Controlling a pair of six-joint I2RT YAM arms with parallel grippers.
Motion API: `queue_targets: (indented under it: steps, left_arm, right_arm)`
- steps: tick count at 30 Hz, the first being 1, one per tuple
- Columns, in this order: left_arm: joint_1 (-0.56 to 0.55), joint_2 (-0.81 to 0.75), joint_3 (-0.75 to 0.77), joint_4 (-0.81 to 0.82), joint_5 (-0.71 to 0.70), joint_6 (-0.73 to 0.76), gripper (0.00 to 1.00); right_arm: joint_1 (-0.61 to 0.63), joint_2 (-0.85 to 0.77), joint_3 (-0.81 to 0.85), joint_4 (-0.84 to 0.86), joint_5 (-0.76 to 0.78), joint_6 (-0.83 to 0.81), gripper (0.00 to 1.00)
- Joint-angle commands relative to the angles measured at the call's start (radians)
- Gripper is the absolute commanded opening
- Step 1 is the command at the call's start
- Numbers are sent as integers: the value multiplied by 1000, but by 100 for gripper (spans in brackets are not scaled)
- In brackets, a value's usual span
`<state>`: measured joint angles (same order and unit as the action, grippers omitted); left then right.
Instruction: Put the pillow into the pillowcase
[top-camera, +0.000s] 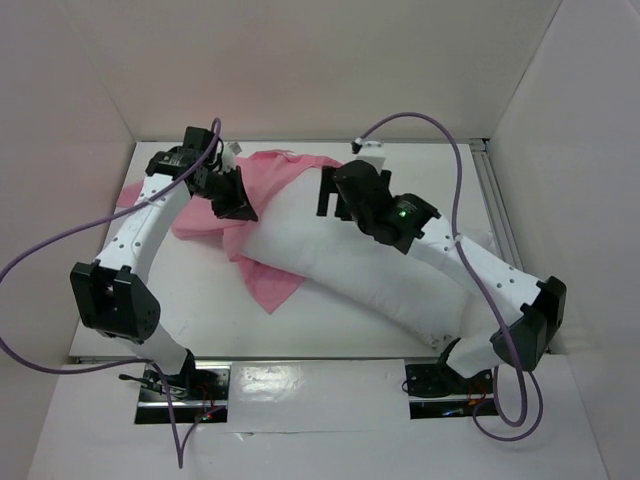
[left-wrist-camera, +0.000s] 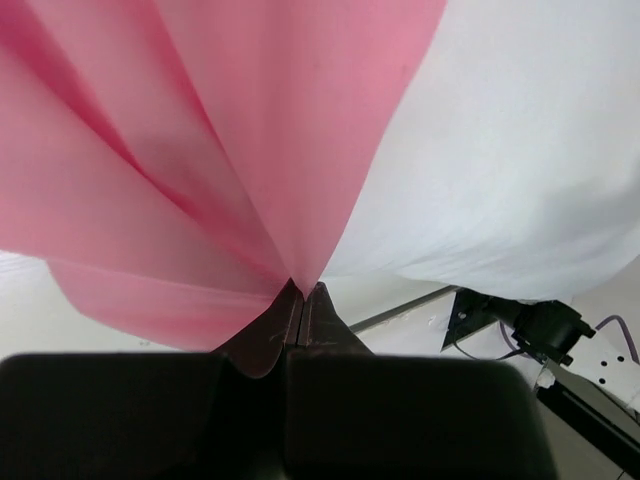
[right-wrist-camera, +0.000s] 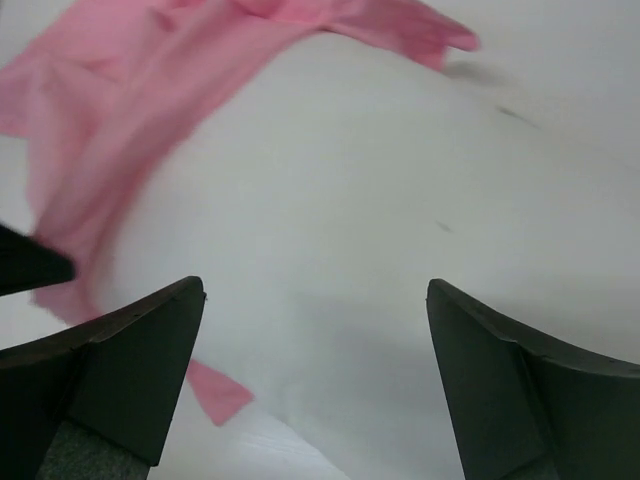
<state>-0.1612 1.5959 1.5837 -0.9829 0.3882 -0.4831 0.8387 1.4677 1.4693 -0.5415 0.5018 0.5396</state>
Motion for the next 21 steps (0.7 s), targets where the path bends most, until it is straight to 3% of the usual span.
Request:
queue_targets:
  steps: [1,3,6,8,9,10,11,12,13,17,21]
  left_arm:
    - [-52,18,65,-2,9,-32,0]
    - [-70,30,76,-2,-17,-32,0]
    - [-103,42,105,-2,-43,-41,0]
    - [-121,64,117,-2,-61,-52,0]
    - [-136,64,130,-2,-72,-52,0]
    - [-149,74,139,-2,-72,-63,0]
    - [-149,75,150,-2,-72,-63,0]
    - [-162,84,150,-2,-72,-63,0]
    - [-162,84,168,-2,-83,-63,0]
    - [-213,114,240,-26,-95,-63,0]
    - [-262,194,413,-77,-75,-72,0]
  right_arm:
    - [-33,-32,-55,-313,92,65,100]
    - [-58,-46,-107,-386,103,88,100]
    - [-98,-70,-208,-330,-3,88,100]
    - [-110,-83,-256,-258,-134,59,94]
    - [-110,-83,-294,-167,-181,48,86]
    - [-119,-73,-306,-125,-221,39,51]
    - [-119,-58,-306,-59,-271,39,26]
    - [-119,-49,-287,-40,-282,39,6]
    - [-119,-49,-265,-29,-282,51,0]
    - [-119,-49,-118,3,-211,62,0]
    - [-128,-67,37,-23,-117,72,0]
